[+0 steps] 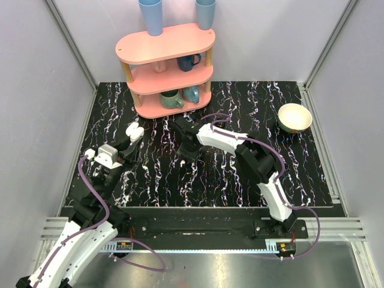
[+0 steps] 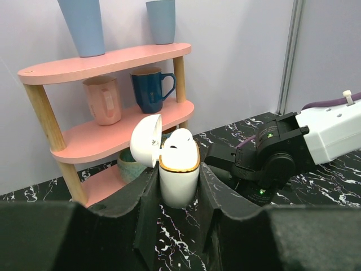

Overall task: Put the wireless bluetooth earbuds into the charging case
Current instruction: Pick up the left earbud from the center of the board.

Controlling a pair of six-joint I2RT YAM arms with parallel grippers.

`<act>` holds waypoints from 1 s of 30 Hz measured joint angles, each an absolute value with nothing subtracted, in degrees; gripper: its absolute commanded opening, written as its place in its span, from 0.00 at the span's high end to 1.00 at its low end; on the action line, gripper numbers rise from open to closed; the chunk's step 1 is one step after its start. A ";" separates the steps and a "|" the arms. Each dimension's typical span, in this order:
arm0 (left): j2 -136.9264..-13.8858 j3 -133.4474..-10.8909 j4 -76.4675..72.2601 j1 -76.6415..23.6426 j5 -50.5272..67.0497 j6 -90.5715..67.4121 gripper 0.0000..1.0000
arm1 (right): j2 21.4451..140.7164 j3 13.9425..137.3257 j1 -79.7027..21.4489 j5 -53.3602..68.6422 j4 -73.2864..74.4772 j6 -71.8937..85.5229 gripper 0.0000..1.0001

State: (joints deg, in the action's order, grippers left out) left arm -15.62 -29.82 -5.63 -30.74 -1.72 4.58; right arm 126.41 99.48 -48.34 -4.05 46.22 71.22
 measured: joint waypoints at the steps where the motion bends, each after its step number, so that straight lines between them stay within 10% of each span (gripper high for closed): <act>1: -15.51 -29.74 -5.63 -30.74 -1.89 4.69 1.00 | 126.72 99.77 -48.34 -4.03 46.26 71.22 0.53; 30: -15.42 -29.47 -5.63 -30.74 -2.20 5.17 1.00 | 128.35 101.12 -48.45 -3.33 46.68 71.22 0.62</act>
